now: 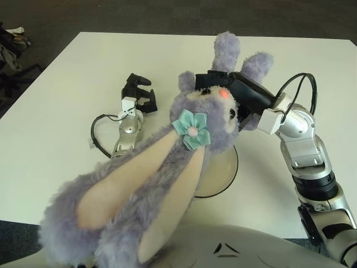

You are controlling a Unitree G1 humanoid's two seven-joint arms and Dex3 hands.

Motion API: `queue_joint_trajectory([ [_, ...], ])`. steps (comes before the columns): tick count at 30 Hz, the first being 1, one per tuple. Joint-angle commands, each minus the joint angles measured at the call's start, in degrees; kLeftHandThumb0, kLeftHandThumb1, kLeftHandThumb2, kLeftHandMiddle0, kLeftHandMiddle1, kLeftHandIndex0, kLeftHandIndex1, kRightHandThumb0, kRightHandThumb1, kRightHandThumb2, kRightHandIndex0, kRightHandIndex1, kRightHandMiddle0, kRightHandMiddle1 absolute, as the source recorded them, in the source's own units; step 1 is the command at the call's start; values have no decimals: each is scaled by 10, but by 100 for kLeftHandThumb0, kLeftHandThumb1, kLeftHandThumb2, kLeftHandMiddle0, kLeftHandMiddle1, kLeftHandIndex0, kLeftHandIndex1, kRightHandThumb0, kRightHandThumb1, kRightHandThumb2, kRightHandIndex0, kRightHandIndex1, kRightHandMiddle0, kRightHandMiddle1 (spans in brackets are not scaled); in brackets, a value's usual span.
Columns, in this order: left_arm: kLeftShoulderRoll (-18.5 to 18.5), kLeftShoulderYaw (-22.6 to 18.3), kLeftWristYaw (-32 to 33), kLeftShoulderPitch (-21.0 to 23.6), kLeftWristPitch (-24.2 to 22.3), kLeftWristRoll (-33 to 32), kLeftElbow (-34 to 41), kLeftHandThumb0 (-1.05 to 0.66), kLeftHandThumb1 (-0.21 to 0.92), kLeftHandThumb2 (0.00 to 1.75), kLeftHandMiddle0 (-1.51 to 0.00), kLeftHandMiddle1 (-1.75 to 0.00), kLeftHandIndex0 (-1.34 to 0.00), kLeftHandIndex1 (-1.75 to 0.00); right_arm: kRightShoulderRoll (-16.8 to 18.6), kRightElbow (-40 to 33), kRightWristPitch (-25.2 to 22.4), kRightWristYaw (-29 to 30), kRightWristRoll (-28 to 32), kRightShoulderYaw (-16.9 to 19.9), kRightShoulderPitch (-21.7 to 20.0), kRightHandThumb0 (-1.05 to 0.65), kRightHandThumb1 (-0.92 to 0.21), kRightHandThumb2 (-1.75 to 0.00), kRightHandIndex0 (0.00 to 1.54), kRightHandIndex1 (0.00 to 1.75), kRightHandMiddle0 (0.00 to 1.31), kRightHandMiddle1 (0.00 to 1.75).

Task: Put the doll into the plate.

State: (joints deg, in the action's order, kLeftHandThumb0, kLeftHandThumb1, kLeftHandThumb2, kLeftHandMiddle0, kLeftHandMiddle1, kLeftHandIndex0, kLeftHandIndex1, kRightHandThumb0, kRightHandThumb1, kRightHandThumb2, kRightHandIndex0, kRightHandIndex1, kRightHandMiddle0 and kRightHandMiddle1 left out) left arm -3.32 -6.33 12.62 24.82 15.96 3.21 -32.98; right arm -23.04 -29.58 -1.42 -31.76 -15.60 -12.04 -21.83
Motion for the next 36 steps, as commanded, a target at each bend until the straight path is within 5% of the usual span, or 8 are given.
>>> queue_joint_trajectory([
  [1, 3, 0, -11, -23, -21, -7, -6, -1, 25, 140, -55, -175, -54, -175, -10, -16, -6, 1, -17, 0, -7, 21, -12, -147, 73, 175, 81, 153],
  [6, 3, -2, -13, -20, -25, -11, -7, -1, 24, 141, -56, -175, -54, -175, -16, -16, 1, 8, -39, 1, -7, 2, -24, -126, 56, 175, 82, 129],
  [14, 3, 0, -5, -20, -12, -2, -12, -1, 23, 143, -57, -175, -55, -175, -28, -10, 17, 5, -54, 2, -9, 0, -39, -114, 39, 173, 67, 147],
  [19, 5, 1, -6, -20, 5, -3, -18, -1, 22, 143, -57, -175, -56, -175, -40, 1, 29, 0, -44, 8, -5, -30, -70, -60, 23, 142, 56, 145],
  [23, 8, -1, -8, -19, 2, -8, -19, -1, 22, 143, -57, -175, -56, -175, -43, 12, 48, 5, -35, 12, -2, -35, -85, -37, 21, 126, 50, 145],
  [26, 10, -2, -10, -19, -2, -10, -18, -1, 22, 143, -57, -175, -56, -175, -47, 25, 71, 4, -23, 16, -2, -42, -51, -77, 22, 110, 30, 130],
  [28, 12, -2, -11, -18, -3, -12, -18, -1, 22, 143, -57, -175, -56, -175, -50, 31, 81, -2, -11, 18, -4, -44, -40, -93, 22, 101, 22, 126],
  [36, 11, -2, -10, -12, -2, -11, -27, -1, 22, 143, -57, -175, -56, -174, -66, 31, 70, -35, 22, 21, -11, -48, -31, -102, 21, 84, 10, 119],
])
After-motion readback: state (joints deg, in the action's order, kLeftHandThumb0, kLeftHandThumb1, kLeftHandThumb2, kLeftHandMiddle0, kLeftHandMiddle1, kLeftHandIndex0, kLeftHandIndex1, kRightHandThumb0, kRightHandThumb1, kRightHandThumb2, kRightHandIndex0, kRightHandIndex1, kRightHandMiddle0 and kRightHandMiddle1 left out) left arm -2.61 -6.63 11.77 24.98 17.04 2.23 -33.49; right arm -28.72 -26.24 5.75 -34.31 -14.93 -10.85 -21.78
